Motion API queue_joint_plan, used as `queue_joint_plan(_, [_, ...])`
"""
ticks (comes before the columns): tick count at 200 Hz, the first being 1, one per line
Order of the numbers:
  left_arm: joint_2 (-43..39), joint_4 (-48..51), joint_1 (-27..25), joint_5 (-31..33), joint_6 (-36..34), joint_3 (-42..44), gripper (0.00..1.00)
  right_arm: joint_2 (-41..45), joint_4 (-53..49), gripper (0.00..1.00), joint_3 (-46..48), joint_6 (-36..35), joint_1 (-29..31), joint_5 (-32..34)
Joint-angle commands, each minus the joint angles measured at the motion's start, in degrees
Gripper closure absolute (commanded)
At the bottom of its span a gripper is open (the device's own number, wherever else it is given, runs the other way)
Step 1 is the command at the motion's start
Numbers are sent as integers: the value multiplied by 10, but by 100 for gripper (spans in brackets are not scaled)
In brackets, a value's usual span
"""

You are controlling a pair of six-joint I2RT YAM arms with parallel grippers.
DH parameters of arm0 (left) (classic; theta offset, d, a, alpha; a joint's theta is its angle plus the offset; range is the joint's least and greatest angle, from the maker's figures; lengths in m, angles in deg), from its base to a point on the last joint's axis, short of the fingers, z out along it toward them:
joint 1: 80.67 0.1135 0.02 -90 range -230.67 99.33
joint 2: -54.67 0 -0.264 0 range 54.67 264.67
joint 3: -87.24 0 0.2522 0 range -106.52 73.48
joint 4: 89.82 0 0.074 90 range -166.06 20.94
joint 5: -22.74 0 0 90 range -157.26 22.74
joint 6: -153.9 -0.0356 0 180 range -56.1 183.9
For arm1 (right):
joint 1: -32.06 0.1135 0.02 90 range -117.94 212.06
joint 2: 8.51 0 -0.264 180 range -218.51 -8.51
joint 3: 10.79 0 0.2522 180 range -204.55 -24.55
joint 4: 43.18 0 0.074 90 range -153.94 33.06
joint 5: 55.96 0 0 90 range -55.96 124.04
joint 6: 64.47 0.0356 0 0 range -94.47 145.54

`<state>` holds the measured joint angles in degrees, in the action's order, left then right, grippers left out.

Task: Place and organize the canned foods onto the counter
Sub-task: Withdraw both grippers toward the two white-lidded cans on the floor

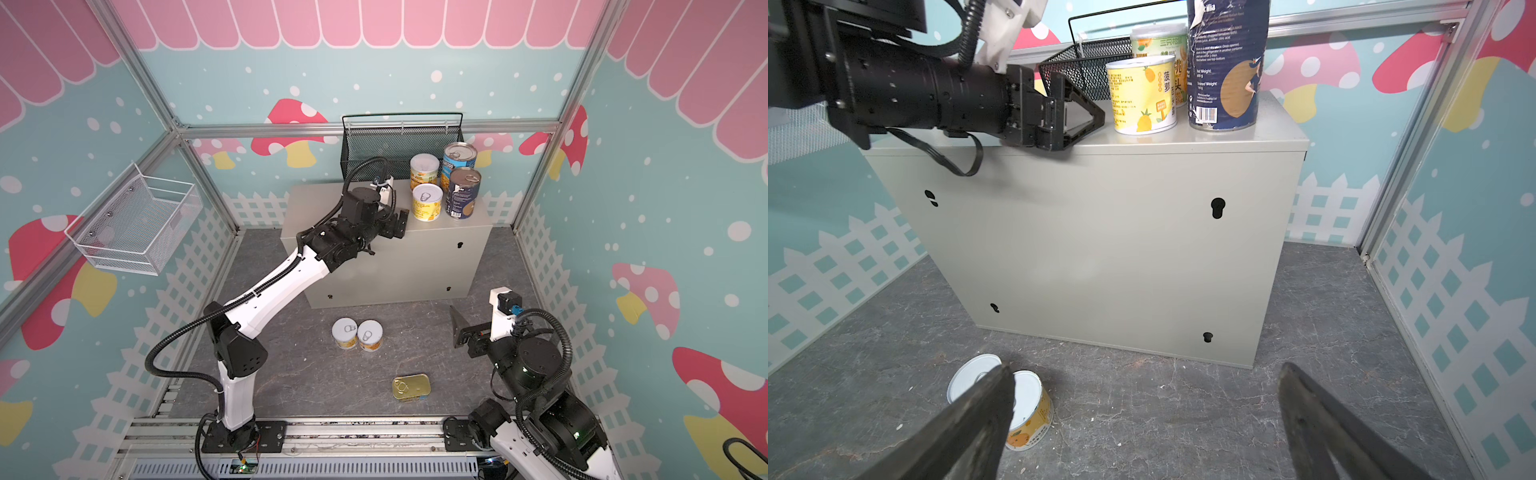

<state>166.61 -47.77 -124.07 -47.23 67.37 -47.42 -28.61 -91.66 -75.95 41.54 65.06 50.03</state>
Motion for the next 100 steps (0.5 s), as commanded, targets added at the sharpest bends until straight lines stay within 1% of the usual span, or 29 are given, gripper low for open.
queue_joint_plan(1, [-90, 1, 3, 16, -9, 75, 1, -10, 5, 1, 3, -14, -1, -9])
queue_joint_plan(12, [-137, -4, 2, 18, -10, 126, 1, -19, 7, 0, 5, -18, -1, -15])
queue_joint_plan(33, [-233, -10, 0, 0, -16, 242, 1, -40, 19, 1, 13, -25, -1, -34])
queue_joint_plan(54, [-330, 17, -8, -12, -18, 344, 1, -64, 41, 1, 31, -32, -1, -64])
queue_joint_plan(74, [-413, 62, -18, -14, 2, 419, 1, -85, 70, 1, 58, -41, -1, -117])
queue_joint_plan(90, [-472, 94, -27, -14, 32, 476, 1, -101, 95, 1, 87, -44, -1, -167])
queue_joint_plan(93, [-485, 98, -28, -29, 37, 486, 1, -104, 101, 1, 93, -45, -1, -179])
queue_joint_plan(100, [-508, 106, -32, -34, 52, 515, 1, -111, 117, 1, 111, -46, -1, -208])
